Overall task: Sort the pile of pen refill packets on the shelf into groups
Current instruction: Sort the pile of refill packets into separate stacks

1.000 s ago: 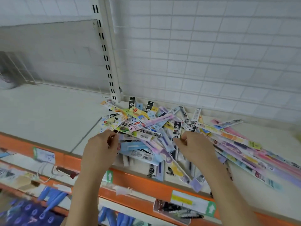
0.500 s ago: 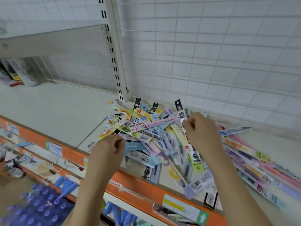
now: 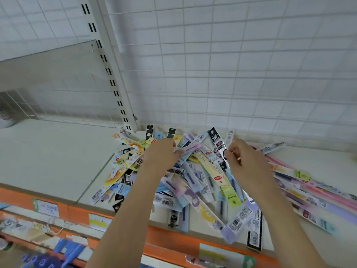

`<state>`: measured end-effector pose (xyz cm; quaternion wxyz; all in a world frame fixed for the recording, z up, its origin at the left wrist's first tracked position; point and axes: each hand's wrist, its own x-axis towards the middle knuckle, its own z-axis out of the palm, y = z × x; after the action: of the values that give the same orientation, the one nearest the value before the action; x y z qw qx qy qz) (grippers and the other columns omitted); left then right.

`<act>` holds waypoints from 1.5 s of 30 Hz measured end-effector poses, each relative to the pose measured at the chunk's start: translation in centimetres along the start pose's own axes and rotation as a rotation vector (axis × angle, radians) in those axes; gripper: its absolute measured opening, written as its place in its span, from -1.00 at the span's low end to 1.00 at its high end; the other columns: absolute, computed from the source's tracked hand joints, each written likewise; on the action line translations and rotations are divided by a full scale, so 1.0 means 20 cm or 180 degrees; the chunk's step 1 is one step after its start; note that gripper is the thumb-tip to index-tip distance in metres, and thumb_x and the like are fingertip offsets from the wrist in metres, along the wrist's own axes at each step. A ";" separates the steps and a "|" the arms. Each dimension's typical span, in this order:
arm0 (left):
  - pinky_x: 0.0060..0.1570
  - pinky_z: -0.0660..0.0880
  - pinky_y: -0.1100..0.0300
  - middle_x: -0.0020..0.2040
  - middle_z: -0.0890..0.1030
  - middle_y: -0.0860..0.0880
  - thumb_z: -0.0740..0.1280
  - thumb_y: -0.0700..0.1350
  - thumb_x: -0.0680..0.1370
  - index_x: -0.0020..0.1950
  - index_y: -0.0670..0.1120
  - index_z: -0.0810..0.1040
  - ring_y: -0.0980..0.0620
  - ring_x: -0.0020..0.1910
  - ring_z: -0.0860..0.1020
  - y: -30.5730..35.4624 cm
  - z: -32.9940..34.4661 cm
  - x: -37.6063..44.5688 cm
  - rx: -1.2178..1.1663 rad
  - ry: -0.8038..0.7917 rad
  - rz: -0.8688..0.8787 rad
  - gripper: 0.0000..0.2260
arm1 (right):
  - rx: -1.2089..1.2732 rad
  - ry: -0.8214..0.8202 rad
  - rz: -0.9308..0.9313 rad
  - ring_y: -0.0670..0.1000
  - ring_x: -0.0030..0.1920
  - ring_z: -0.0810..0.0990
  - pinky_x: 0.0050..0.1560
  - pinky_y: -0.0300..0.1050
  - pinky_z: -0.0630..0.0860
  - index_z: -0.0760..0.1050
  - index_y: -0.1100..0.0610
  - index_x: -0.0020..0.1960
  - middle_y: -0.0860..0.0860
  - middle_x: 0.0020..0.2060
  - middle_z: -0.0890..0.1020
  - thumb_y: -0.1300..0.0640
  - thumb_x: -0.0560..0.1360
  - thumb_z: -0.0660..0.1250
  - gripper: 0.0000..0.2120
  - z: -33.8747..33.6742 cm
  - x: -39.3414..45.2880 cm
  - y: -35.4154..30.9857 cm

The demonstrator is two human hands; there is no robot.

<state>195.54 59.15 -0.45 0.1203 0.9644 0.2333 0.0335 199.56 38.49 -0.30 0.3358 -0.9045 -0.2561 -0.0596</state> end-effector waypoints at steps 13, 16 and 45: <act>-0.19 0.48 0.15 -0.13 0.64 -0.04 0.24 0.02 0.56 -0.04 -0.06 0.60 -0.06 -0.20 0.57 -0.08 -0.14 0.06 -0.0480 0.0250 0.0393 -0.79 | 0.0066 0.0152 0.0297 0.09 -0.31 0.55 -0.24 0.02 0.47 0.43 0.13 -0.04 0.07 -0.32 0.57 0.12 0.60 0.17 -0.89 0.11 -0.01 -0.13; -0.19 0.52 0.09 -0.16 0.64 -0.07 0.19 -0.09 0.57 -0.06 -0.12 0.59 -0.09 -0.22 0.60 -0.18 -0.22 0.02 -0.0964 0.0363 0.0407 -0.79 | 0.0167 0.0042 0.0280 0.12 -0.23 0.61 -0.20 0.09 0.53 0.42 0.14 -0.01 0.07 -0.32 0.56 0.13 0.61 0.13 -0.88 0.15 0.02 -0.20; -0.29 0.43 0.18 -0.36 0.44 0.04 0.40 0.02 0.47 -0.17 -0.07 0.49 0.04 -0.40 0.42 -0.81 -0.11 -0.21 -0.0939 -0.0380 -0.0408 -0.81 | -0.0425 -0.0476 -0.0193 0.03 -0.39 0.51 -0.15 -0.04 0.54 0.50 0.11 0.13 0.03 -0.39 0.57 -0.04 0.60 0.14 -0.72 0.51 0.09 -0.53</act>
<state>184.39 71.72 -2.28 0.2760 0.9197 0.2793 0.0023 195.21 52.56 -1.48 0.2528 -0.9186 -0.3031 -0.0191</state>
